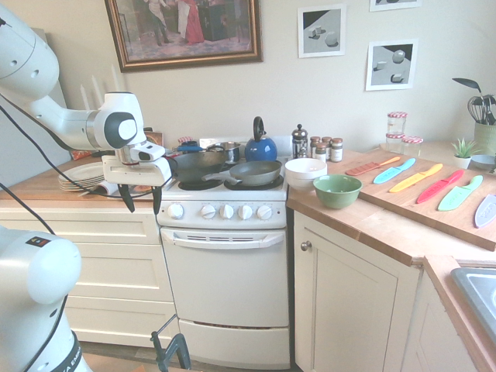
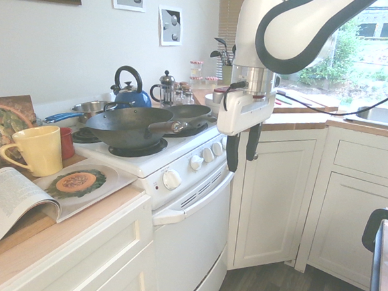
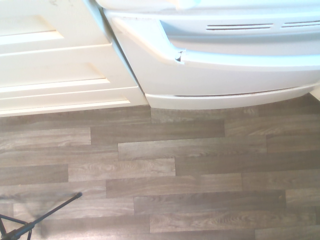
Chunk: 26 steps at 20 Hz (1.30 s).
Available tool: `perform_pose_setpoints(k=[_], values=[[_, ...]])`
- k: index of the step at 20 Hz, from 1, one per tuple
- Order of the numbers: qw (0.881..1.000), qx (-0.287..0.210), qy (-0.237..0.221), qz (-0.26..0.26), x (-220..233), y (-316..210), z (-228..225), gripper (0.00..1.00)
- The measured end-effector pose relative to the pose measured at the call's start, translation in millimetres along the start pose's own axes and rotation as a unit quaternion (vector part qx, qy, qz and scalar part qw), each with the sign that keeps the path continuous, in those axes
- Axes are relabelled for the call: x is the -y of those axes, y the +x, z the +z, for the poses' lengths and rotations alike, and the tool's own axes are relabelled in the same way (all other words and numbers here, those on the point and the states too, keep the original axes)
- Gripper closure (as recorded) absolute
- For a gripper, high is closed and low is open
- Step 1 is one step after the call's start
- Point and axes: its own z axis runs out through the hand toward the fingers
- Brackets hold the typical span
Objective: Open the oven
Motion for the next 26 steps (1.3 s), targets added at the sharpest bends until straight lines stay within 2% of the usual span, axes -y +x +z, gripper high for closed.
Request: perform_pose_setpoints(k=[3,5,8,10,14,22,26], values=[[1.000,-0.002,-0.006,0.005,-5.4,4.4,9.1,0.00],[0.999,-0.006,-0.021,0.024,-18.2,14.6,33.9,0.00],[0.996,-0.038,-0.054,0.063,-38.5,36.7,82.2,0.00],[0.993,-0.059,-0.045,0.092,-46.9,53.3,107.5,0.00],[0.990,-0.074,-0.024,0.117,-59.7,82.3,142.9,0.00],[0.986,-0.109,0.012,0.128,-9.2,127.9,154.5,0.00],[0.986,-0.122,0.023,0.112,7.6,158.7,153.5,0.00]])
